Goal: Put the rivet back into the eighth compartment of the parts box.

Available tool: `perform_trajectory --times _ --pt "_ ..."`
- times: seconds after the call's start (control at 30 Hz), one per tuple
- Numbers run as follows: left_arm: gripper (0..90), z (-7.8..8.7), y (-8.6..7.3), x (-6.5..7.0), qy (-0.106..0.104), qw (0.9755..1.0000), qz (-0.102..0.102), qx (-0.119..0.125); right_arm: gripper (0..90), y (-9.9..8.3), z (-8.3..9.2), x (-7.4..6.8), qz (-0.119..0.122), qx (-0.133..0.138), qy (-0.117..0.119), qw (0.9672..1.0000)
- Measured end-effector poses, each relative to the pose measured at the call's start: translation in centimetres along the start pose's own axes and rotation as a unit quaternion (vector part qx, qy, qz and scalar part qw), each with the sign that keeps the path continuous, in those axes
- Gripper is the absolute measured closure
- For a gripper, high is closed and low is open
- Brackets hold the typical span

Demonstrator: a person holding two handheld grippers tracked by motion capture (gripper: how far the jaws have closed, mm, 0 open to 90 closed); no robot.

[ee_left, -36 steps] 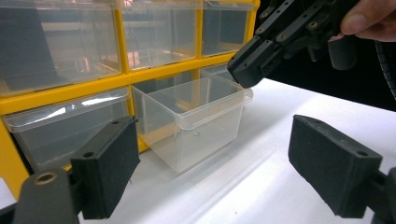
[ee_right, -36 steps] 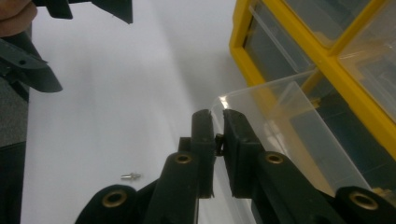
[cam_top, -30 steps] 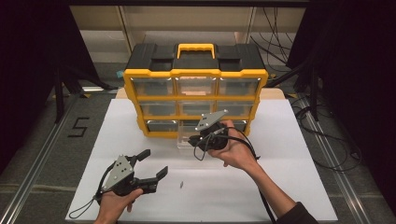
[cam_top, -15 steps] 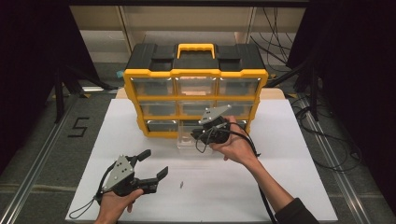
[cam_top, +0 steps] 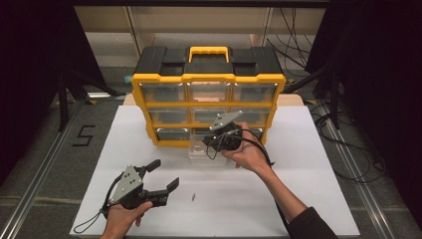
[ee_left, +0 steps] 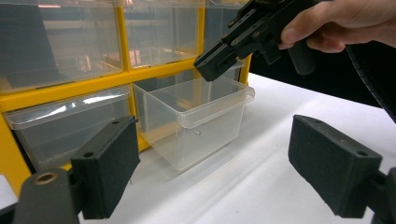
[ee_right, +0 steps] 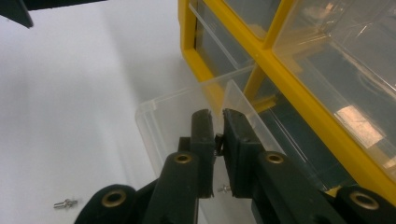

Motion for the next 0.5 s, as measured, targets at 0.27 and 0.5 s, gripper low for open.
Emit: perform_trajectory --times 0.27,0.5 --pt "16.5 0.0 0.06 0.04 -0.004 1.0 0.003 0.005 82.9 -0.04 -0.65 0.16 -0.003 -0.007 0.0 1.0" --pt "16.6 0.03 0.07 0.02 -0.003 1.0 0.001 0.004 82.7 -0.2 -0.89 0.21 -0.007 -0.011 -0.002 0.9999"
Point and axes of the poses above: each handheld gripper's, and its own axes: z roughly backward along the jaws, y roughly out of its top, x roughly to its right, the point moved 4 cm from there along -z, roughly forward along the jaws, and after that the axes turned 11 degrees about -x, right-handed, at the moved point
